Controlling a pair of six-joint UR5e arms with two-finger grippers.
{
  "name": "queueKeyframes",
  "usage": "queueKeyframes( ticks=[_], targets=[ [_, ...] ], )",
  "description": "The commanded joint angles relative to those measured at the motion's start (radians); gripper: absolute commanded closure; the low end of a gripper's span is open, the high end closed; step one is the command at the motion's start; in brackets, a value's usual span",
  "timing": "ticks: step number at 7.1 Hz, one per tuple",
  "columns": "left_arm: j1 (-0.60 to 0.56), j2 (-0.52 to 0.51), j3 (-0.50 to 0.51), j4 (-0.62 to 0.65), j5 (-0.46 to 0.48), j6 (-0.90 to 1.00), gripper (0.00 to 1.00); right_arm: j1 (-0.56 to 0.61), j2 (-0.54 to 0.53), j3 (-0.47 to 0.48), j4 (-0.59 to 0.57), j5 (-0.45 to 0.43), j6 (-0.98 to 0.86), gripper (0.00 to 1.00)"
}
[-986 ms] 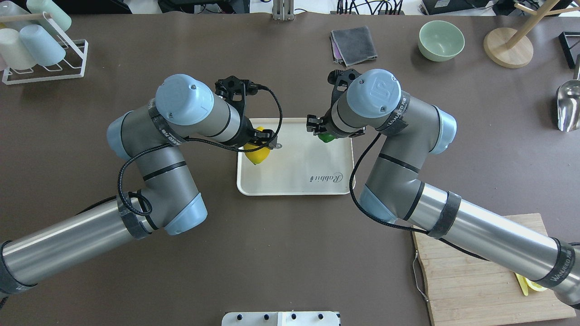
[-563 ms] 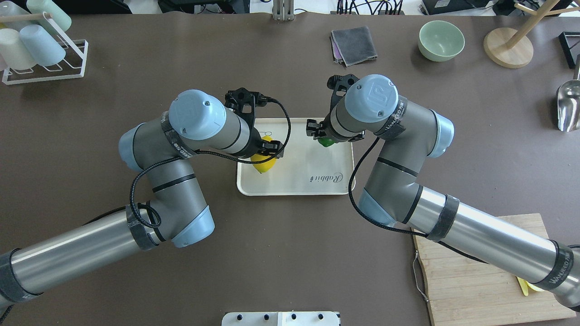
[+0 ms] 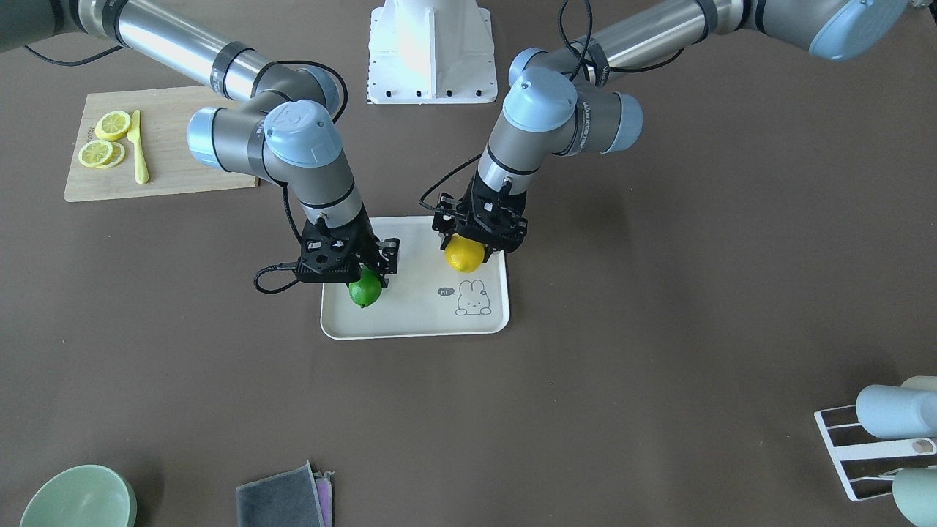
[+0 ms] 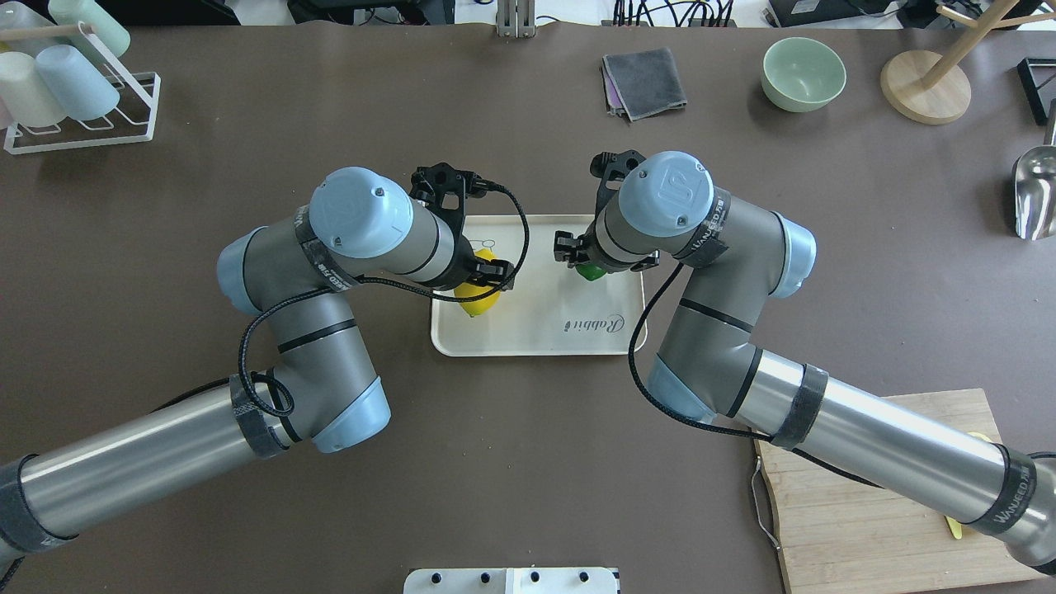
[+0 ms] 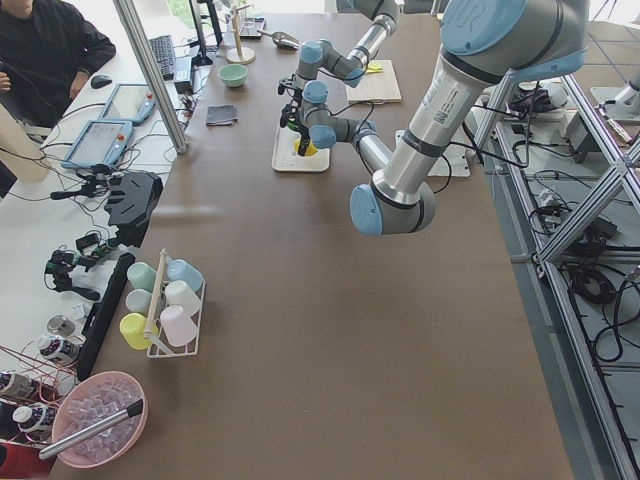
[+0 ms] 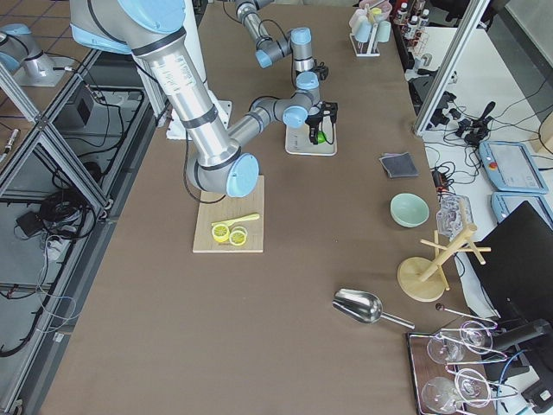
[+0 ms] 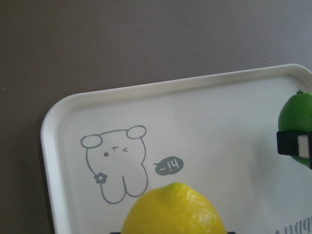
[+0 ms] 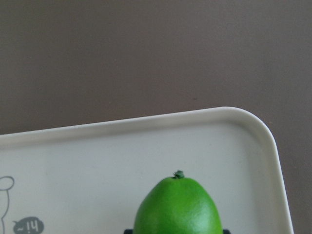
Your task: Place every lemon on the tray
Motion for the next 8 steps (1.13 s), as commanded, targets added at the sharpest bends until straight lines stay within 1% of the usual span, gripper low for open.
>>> queueKeyframes(
  ticks=[1,3,4,5,6,7,8],
  targets=[
    [0.008,0.001,-0.004,0.013,0.035,0.023,0.02,-0.008,0.0,0.001,0.002,0.0,0.026,0.0],
    [-0.003,0.005,-0.033,0.014,0.029,0.031,0.02,0.013,0.002,0.013,0.002,0.009,0.025,0.0],
    [-0.038,0.007,-0.068,0.034,0.02,0.038,0.02,0.042,0.009,0.017,-0.001,0.023,0.023,0.0],
    [-0.079,0.013,-0.119,0.084,0.018,0.038,0.02,0.088,0.003,0.03,-0.001,0.07,0.001,0.0],
    [-0.114,0.068,-0.177,0.092,0.02,0.052,0.02,0.147,-0.006,0.05,-0.004,0.125,-0.065,0.0],
    [-0.153,0.095,-0.192,0.091,0.029,0.058,0.02,0.21,-0.032,0.069,-0.007,0.17,-0.125,0.0],
    [-0.226,0.109,-0.206,0.088,0.021,0.063,0.02,0.269,-0.072,0.076,-0.006,0.181,-0.134,0.0]
  ],
)
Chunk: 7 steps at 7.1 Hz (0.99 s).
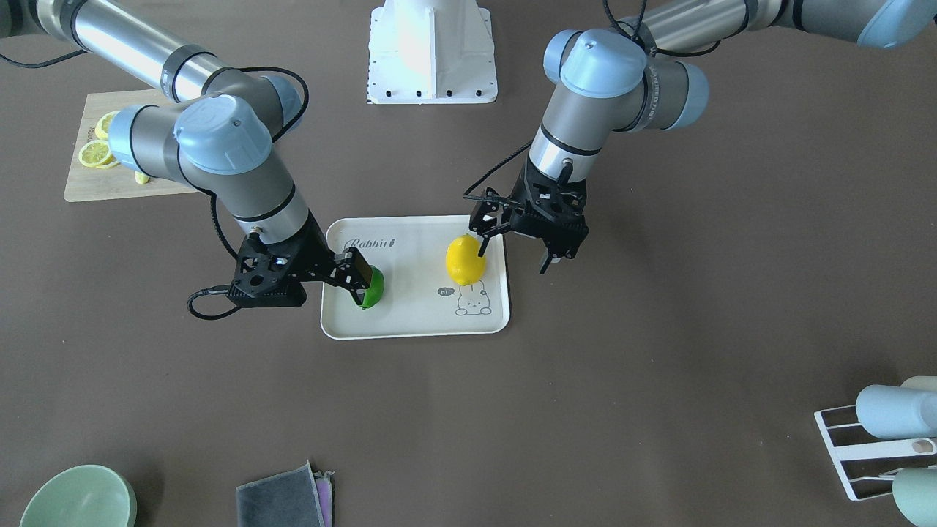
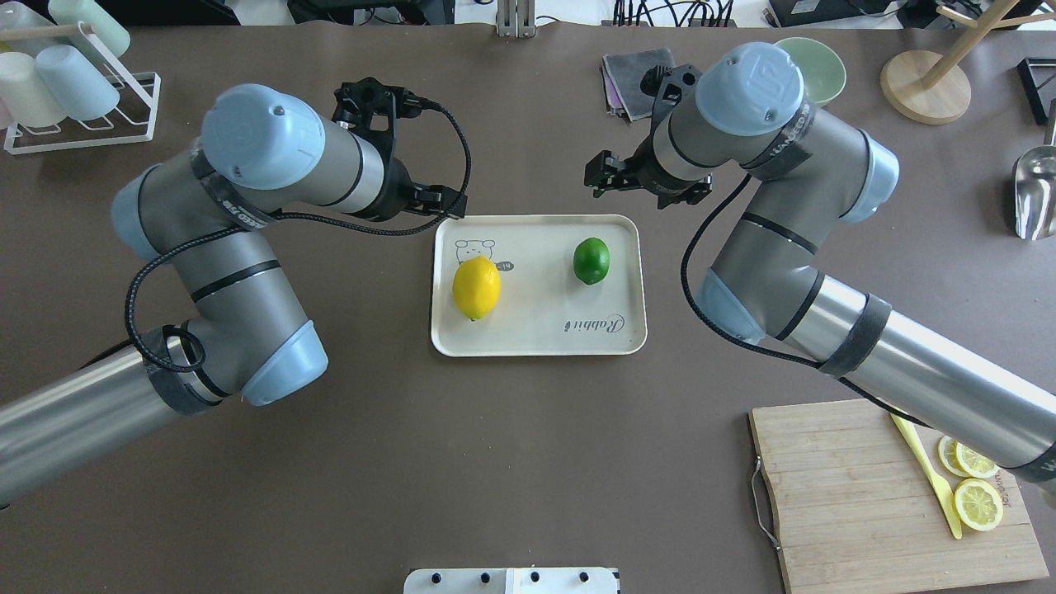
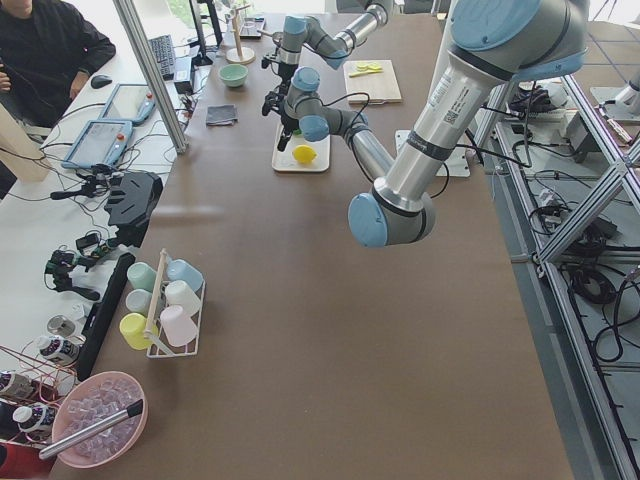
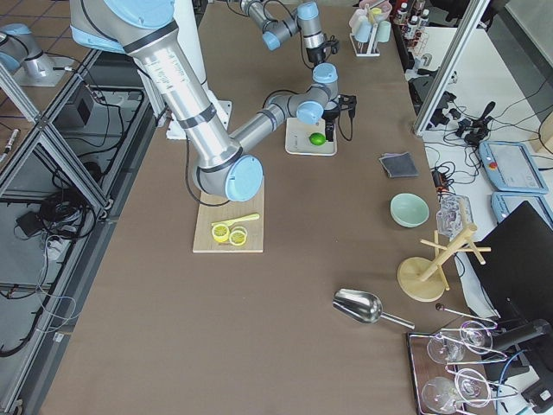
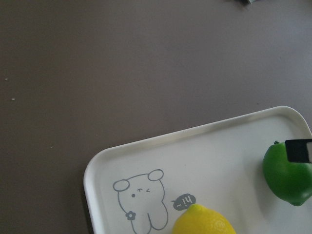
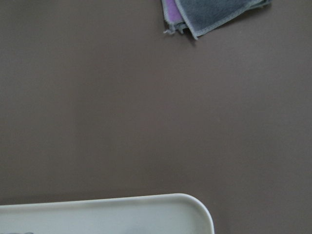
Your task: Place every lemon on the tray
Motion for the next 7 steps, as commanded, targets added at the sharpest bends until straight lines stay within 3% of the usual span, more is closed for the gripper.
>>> queueKeyframes(
  ticks=[1,2,3,4,5,6,7],
  targets=[
    [-0.106,0.08,-0.075,0.002,0.0,0.034,0.02,0.106,-0.064,0.013,0.003,0.015,-0.135,0.0],
    [-0.158,0.137,-0.103,-0.014,0.002,0.036,0.02,0.114,-0.114,0.008,0.009,-0.067,-0.178,0.0],
    [-0.211,0.16,-0.102,-0.015,0.002,0.038,0.02,0.167,-0.137,0.002,0.007,-0.063,-0.212,0.0],
    [-0.276,0.227,-0.117,-0.017,-0.009,0.038,0.02,0.248,-0.163,-0.002,-0.002,0.04,-0.335,0.0],
    [-0.343,0.308,-0.137,-0.012,-0.1,0.092,0.02,0.345,-0.199,-0.024,-0.02,0.199,-0.47,0.0],
    [-0.439,0.399,-0.137,-0.003,-0.277,0.248,0.02,0.391,-0.26,-0.021,-0.029,0.234,-0.622,0.0],
    [-0.532,0.5,-0.136,-0.002,-0.373,0.412,0.02,0.423,-0.329,-0.024,-0.046,0.225,-0.769,0.0]
  ],
)
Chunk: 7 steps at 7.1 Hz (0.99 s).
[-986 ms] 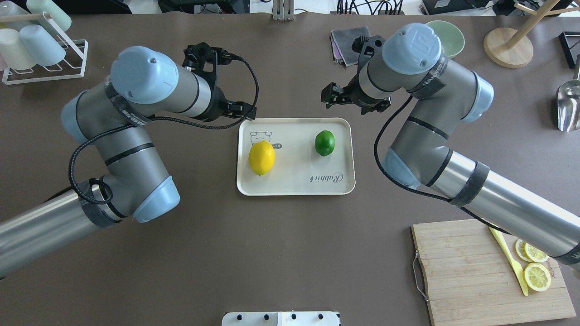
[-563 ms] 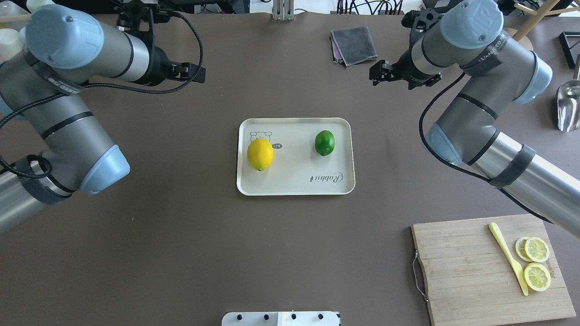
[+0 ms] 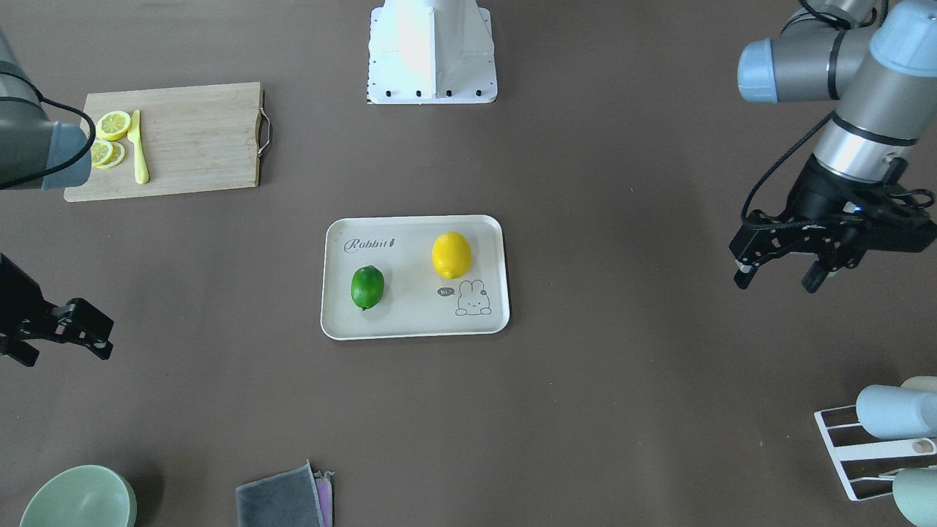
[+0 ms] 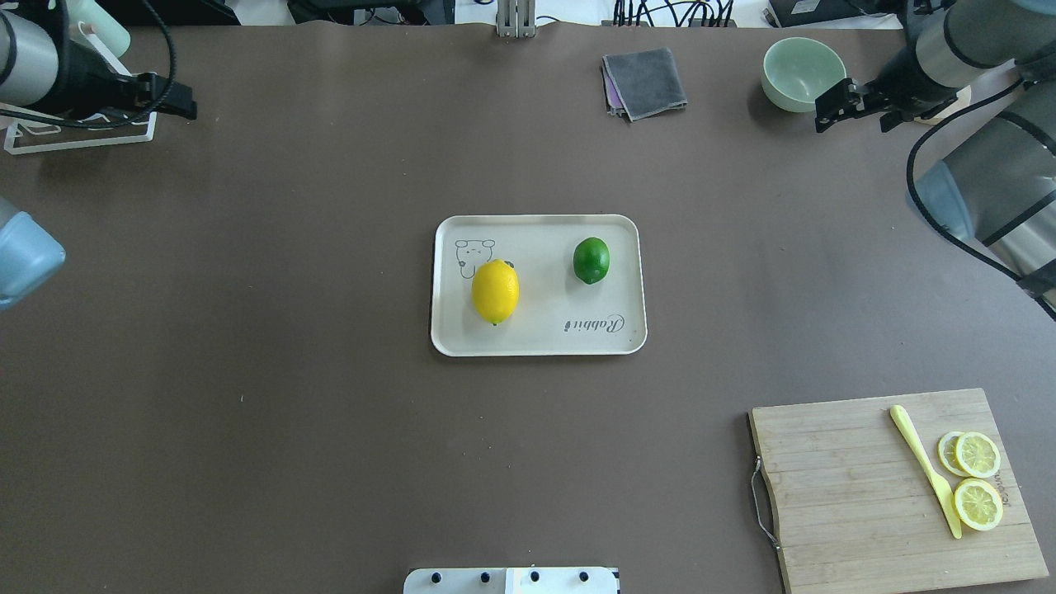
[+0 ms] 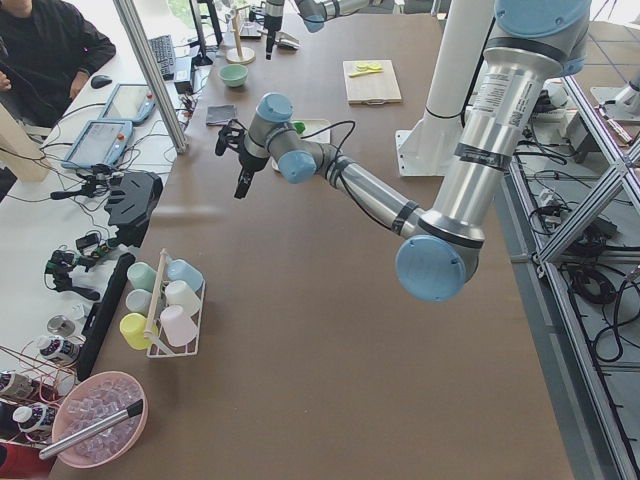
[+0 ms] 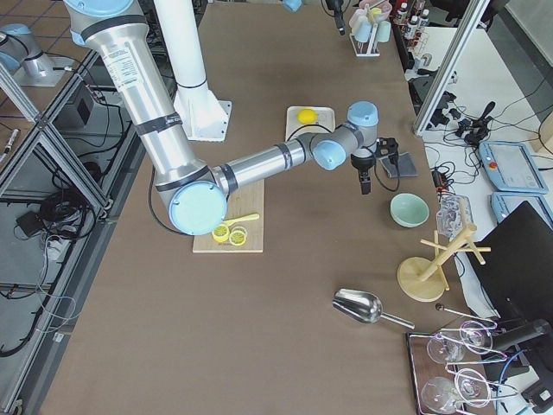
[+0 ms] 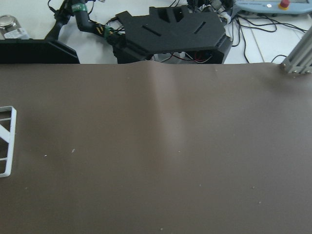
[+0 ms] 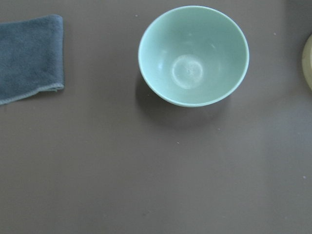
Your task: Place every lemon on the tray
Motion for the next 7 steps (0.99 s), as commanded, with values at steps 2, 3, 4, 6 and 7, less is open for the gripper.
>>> queueKeyframes(
  ticks=[2,3,4,6,7],
  targets=[
    [-0.246,0.291,-0.008,0.006,-0.178,0.419,0.02,0.138,-0.196,0.008,-0.063,0.037,-0.439,0.0],
    [-0.323,0.34,0.001,0.006,-0.201,0.502,0.02,0.179,-0.273,0.011,-0.053,0.084,-0.487,0.0],
    [-0.359,0.38,0.004,0.008,-0.202,0.58,0.02,0.225,-0.383,0.07,-0.053,0.178,-0.53,0.0],
    [-0.377,0.387,0.047,0.032,-0.198,0.609,0.02,0.295,-0.552,0.199,-0.074,0.215,-0.534,0.0],
    [-0.377,0.372,0.058,0.069,-0.189,0.61,0.02,0.316,-0.56,0.271,-0.176,0.216,-0.534,0.0]
  ],
)
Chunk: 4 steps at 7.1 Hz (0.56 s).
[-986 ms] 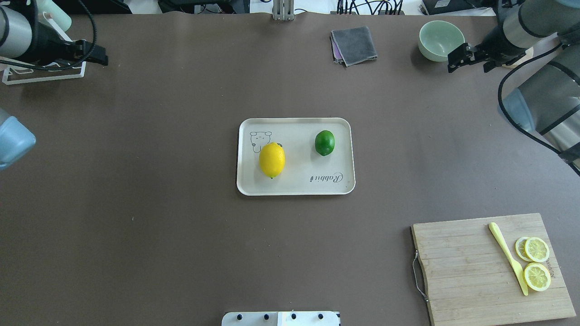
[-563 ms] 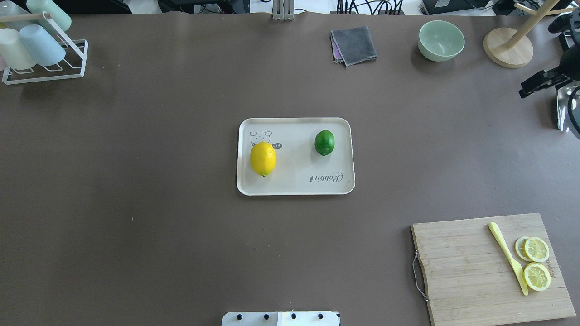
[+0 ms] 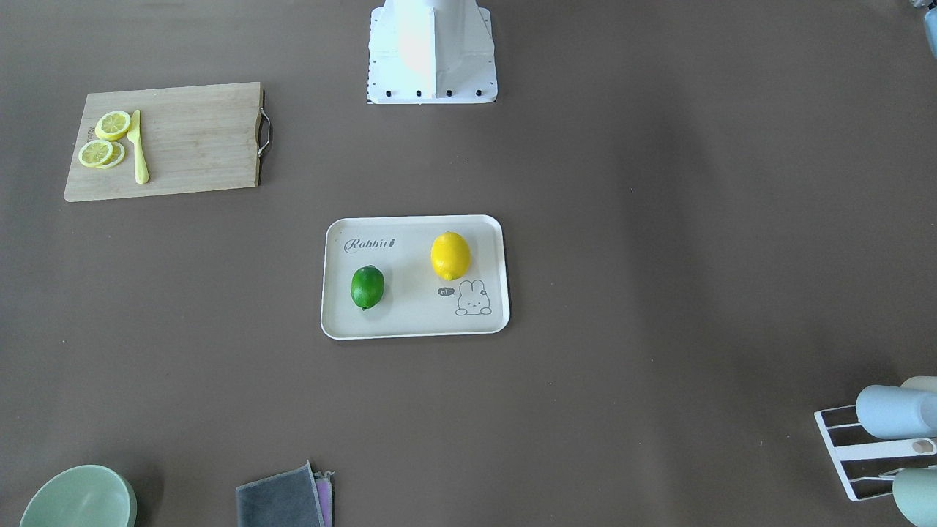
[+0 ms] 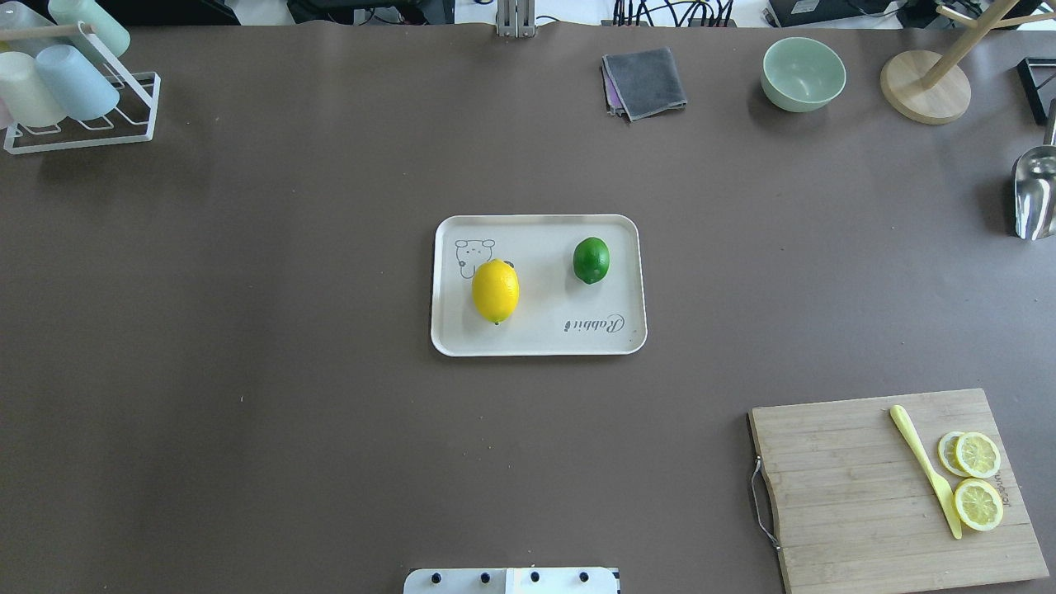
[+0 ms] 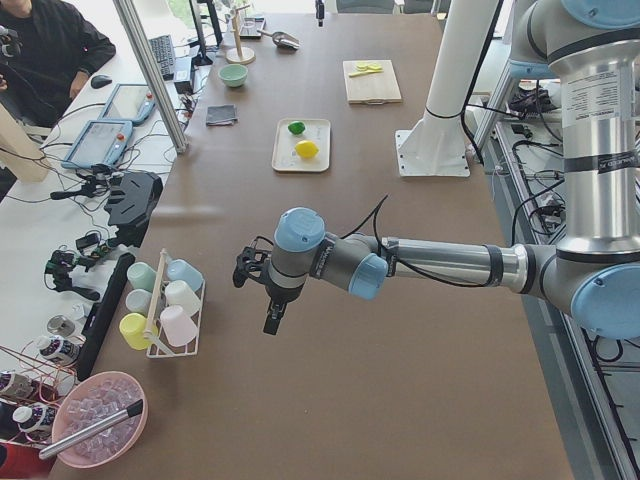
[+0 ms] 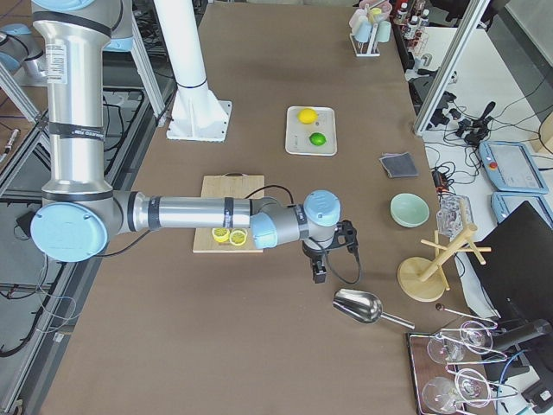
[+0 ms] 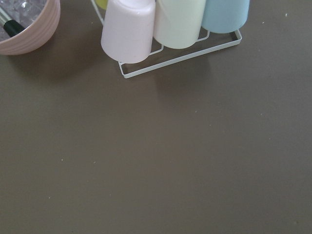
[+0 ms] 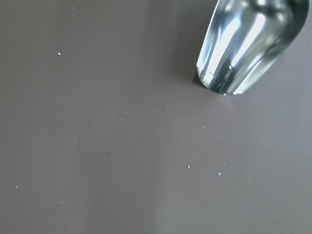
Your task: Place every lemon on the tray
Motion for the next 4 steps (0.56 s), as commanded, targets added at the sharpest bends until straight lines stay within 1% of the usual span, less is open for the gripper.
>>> queueKeyframes(
  ticks=[1,3,4],
  targets=[
    [-0.005,-0.027,0.028,0.036,0.008,0.007,0.02,0.036,-0.052,0.193,-0.24,0.006,-0.006,0.0],
    [-0.005,-0.03,0.027,0.036,0.006,-0.004,0.02,0.065,-0.037,0.197,-0.345,0.001,-0.118,0.0],
    [-0.005,-0.033,0.027,0.038,0.006,-0.004,0.02,0.069,-0.033,0.188,-0.37,0.0,-0.12,0.0]
  ],
)
